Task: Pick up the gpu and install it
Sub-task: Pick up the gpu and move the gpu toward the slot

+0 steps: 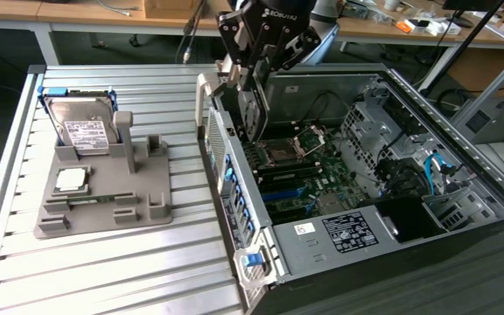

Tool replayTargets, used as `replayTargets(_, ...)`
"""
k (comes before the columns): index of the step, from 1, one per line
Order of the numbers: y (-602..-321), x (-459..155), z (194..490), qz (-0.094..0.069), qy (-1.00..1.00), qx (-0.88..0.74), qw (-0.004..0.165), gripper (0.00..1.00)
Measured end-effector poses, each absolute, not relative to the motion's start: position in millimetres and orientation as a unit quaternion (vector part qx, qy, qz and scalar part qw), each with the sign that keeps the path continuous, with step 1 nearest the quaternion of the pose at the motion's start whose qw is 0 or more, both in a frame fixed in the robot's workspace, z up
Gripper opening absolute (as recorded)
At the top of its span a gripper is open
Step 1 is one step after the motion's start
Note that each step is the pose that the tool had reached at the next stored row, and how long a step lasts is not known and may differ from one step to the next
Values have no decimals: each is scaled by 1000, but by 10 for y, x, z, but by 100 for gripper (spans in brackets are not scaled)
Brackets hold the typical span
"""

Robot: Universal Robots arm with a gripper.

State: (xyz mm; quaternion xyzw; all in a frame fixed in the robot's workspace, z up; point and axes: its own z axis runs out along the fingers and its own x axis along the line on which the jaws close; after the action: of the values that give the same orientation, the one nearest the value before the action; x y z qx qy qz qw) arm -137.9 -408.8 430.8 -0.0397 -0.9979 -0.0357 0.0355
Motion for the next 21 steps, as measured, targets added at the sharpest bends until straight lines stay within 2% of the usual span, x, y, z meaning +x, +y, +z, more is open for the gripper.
replayTargets(21,-4104,-882,4235,-35,-997,-40,48,27)
